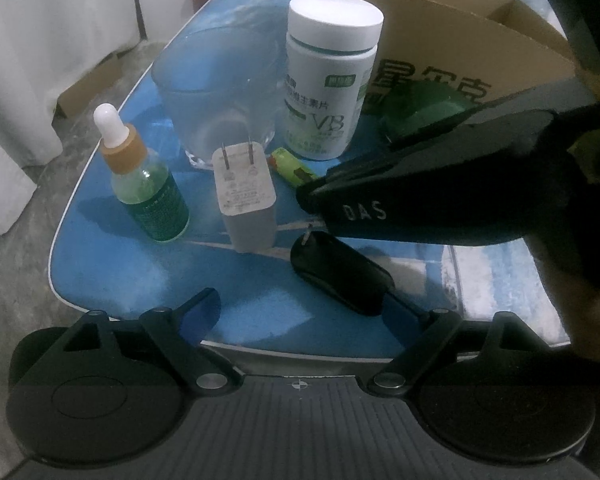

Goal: Organize rigid objects
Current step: 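Move the right gripper down to the green-and-yellow stick, then close the right gripper on the green-and-yellow stick and lift it, then carry the green-and-yellow stick into the box and open the right gripper, then withdraw the right gripper from the box back over the table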

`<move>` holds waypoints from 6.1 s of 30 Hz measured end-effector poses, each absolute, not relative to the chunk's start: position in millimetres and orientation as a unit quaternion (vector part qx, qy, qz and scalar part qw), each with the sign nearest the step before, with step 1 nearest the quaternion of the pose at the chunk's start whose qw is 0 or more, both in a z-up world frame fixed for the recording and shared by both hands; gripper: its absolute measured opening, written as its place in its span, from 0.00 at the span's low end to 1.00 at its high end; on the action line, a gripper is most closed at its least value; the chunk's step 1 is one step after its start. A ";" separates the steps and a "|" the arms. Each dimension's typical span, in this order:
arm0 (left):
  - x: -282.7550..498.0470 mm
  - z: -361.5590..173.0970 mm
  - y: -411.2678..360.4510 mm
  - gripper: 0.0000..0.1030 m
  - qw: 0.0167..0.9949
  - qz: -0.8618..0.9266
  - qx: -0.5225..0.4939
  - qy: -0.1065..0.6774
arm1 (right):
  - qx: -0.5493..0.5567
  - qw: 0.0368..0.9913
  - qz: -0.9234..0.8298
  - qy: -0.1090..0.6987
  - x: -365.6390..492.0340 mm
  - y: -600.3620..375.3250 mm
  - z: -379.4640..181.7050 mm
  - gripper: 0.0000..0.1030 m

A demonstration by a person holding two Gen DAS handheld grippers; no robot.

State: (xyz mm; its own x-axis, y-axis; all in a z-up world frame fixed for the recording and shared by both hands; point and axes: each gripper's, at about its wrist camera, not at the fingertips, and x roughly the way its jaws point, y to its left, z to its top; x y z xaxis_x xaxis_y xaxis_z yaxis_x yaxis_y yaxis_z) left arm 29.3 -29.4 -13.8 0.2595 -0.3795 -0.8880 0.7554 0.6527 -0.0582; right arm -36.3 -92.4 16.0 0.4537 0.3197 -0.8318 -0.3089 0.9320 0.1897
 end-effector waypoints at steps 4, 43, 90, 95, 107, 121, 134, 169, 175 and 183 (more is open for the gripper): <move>26.4 -14.5 -28.1 0.85 0.770 -0.369 0.195 0.483 | 0.021 0.849 0.180 0.497 -37.2 -96.5 15.7 0.16; -13.2 -13.8 -64.2 0.56 0.683 -0.484 0.195 0.511 | 0.323 0.767 0.135 0.538 -97.5 -197.9 -9.8 0.17; -16.0 23.6 -45.2 0.13 0.735 -0.464 0.195 0.453 | 0.379 0.758 0.163 0.505 -106.5 -184.1 2.3 0.18; -16.1 49.9 -46.4 0.13 0.751 -0.474 0.185 0.421 | 0.364 0.786 0.172 0.469 -112.2 -181.0 32.9 0.17; 9.7 114.0 -92.0 0.13 0.775 -0.497 0.179 0.347 | 0.331 0.839 0.184 0.391 -80.1 -205.4 115.3 0.17; 80.5 90.8 -195.6 0.13 0.752 -0.461 0.226 0.413 | 0.353 0.806 0.158 0.448 44.0 -256.9 102.1 0.16; 104.7 61.5 -227.4 0.15 0.739 -0.416 0.257 0.463 | 0.368 0.758 0.134 0.522 97.3 -279.9 45.4 0.16; 28.6 94.4 -94.5 0.33 0.733 -0.498 0.263 0.382 | 0.364 0.816 0.149 0.423 -81.1 -272.5 87.9 0.18; 26.0 65.2 -62.1 0.42 0.721 -0.488 0.259 0.418 | 0.361 0.811 0.158 0.432 -116.5 -248.2 71.0 0.18; 43.9 22.5 -36.8 0.48 0.705 -0.469 0.248 0.470 | 0.344 0.794 0.171 0.471 -120.6 -208.8 34.0 0.18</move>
State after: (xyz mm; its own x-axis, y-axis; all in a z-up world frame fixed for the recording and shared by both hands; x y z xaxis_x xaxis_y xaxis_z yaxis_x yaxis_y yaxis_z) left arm 43.9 -36.8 22.5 0.1179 -0.4285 -0.8958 0.8954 0.4359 -0.0907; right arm -120.6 -208.8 34.0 0.4985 0.5953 -0.6302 0.0523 0.7050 0.7073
